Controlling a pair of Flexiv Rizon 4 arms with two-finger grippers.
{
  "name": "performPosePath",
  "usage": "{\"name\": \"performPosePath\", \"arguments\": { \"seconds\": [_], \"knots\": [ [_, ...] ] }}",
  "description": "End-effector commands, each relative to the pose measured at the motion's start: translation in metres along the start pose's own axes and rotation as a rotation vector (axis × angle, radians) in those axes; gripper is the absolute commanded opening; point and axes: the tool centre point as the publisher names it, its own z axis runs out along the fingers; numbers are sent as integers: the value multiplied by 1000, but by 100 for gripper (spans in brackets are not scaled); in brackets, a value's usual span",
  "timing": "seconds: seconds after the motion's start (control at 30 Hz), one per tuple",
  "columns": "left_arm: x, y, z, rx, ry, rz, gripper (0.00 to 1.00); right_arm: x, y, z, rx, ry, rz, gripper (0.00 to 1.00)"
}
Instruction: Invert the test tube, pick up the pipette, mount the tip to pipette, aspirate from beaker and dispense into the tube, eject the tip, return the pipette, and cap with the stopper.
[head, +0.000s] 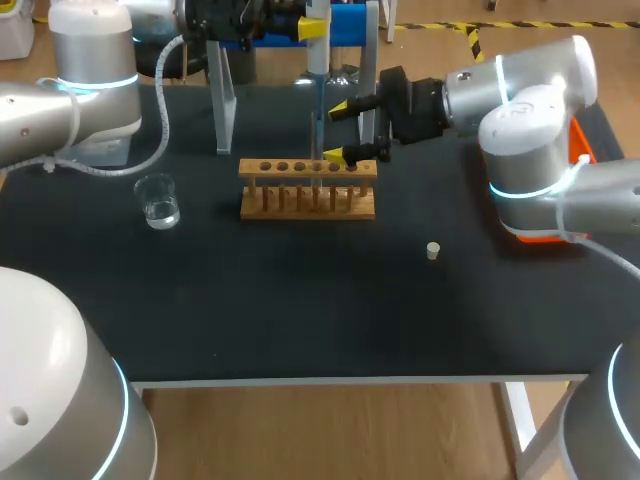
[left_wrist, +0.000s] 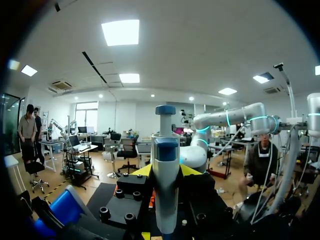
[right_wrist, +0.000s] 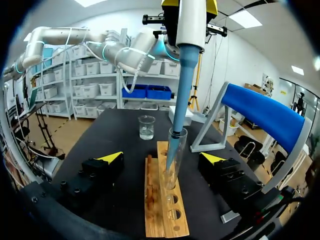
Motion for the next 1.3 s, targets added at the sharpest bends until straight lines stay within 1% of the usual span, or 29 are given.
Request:
{"name": "performPosePath", "arguments": {
  "seconds": [0.03,0.23,0.67,1.07,1.3],
  "knots": [
    [-2,-1,-1,-2,6,-1,0,-4,-1,9,5,-6,-15,100],
    [-2,-1,-1,-2,6,-1,0,-6,-2,19,19,-6,-50,100],
    [-2,-1,-1,-2,6,-1,0,-9,-10,39,31,-17,-56,100],
    [-2,-1,-1,-2,6,-1,0,-10,-14,57,42,-29,-10,100],
    [-2,-1,-1,-2,6,-1,0,-11,-14,63,43,-26,-1,100]
  ]
}}
